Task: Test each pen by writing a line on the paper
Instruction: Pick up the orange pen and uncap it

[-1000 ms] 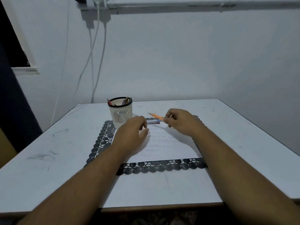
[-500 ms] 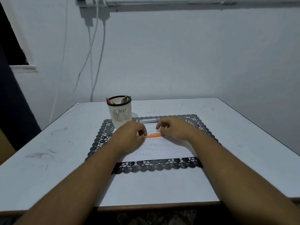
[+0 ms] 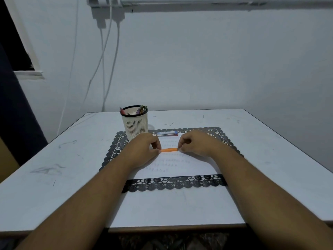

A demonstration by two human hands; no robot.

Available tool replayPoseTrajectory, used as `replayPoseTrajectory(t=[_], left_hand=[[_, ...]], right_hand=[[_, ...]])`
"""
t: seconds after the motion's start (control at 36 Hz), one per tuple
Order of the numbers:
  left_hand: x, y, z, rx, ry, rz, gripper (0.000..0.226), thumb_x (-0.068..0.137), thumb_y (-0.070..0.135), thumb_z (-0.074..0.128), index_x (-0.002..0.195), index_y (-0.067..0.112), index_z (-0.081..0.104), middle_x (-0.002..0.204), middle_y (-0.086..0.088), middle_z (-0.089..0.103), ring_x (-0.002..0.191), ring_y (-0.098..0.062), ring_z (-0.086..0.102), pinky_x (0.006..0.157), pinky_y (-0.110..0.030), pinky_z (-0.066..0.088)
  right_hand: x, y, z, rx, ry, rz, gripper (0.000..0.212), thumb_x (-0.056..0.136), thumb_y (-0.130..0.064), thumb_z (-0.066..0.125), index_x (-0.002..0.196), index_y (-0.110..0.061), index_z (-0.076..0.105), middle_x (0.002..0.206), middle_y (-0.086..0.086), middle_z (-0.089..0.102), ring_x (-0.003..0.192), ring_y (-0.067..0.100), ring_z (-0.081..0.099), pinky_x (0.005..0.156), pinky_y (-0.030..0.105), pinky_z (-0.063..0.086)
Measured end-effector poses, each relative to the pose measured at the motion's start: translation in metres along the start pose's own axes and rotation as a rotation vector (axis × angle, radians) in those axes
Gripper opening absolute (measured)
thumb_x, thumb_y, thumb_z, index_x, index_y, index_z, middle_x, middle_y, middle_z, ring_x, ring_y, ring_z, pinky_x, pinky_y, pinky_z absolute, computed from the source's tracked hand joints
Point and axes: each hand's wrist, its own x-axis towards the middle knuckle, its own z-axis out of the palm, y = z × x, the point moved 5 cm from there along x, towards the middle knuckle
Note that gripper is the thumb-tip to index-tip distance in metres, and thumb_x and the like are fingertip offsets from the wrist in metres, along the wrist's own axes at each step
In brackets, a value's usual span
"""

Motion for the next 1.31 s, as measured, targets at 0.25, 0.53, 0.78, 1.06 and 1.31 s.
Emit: replayPoseTrajectory(t=[0.25, 0.53, 0.78, 1.06, 1.31], left_hand=[[-0.001, 0.006, -0.001, -0.012, 0.002, 0.003, 0.003, 0.091, 0.025, 0.076, 0.093, 0.024, 0.075, 0.089, 0.015, 0.063, 0.082, 0.006, 0.053, 0.063, -0.012, 0.035], [-0.002, 0.004, -0.001, -0.036, -0.028, -0.031, 0.004, 0.091, 0.021, 0.074, 0.090, 0.024, 0.074, 0.087, 0.015, 0.065, 0.080, 0.002, 0.056, 0.062, -0.012, 0.035], [-0.001, 0.004, 0.001, -0.043, -0.040, -0.028, 0.006, 0.092, 0.020, 0.073, 0.087, 0.025, 0.073, 0.087, 0.016, 0.064, 0.081, 0.005, 0.056, 0.063, -0.011, 0.039], [-0.003, 0.001, -0.001, -0.050, -0.046, -0.039, 0.007, 0.093, 0.021, 0.073, 0.087, 0.025, 0.071, 0.089, 0.015, 0.065, 0.079, 0.005, 0.056, 0.060, -0.011, 0.036], [-0.003, 0.005, 0.000, -0.049, -0.054, -0.014, 0.009, 0.092, 0.018, 0.073, 0.086, 0.025, 0.071, 0.088, 0.014, 0.065, 0.084, 0.008, 0.055, 0.064, -0.010, 0.041]], right_hand=[[-0.001, -0.001, 0.005, 0.046, 0.015, 0.024, 0.007, 0.093, -0.014, 0.076, 0.088, -0.018, 0.078, 0.078, -0.006, 0.071, 0.066, 0.002, 0.060, 0.049, 0.006, 0.039], [-0.001, 0.000, 0.004, 0.047, 0.009, 0.045, 0.006, 0.092, -0.016, 0.078, 0.086, -0.018, 0.077, 0.082, -0.003, 0.074, 0.070, 0.006, 0.066, 0.055, 0.013, 0.046], [-0.002, 0.006, -0.005, 0.041, -0.008, 0.063, 0.005, 0.092, -0.014, 0.078, 0.087, -0.015, 0.079, 0.082, -0.003, 0.075, 0.074, 0.003, 0.068, 0.060, 0.012, 0.046], [-0.002, 0.018, -0.013, 0.010, 0.046, 0.115, 0.005, 0.091, -0.018, 0.079, 0.087, -0.017, 0.077, 0.085, -0.007, 0.075, 0.079, 0.007, 0.068, 0.062, 0.018, 0.047], [0.006, 0.000, 0.008, 0.042, 0.128, 0.071, 0.007, 0.088, -0.021, 0.079, 0.081, -0.022, 0.078, 0.076, -0.003, 0.073, 0.072, 0.017, 0.068, 0.067, 0.035, 0.054]])
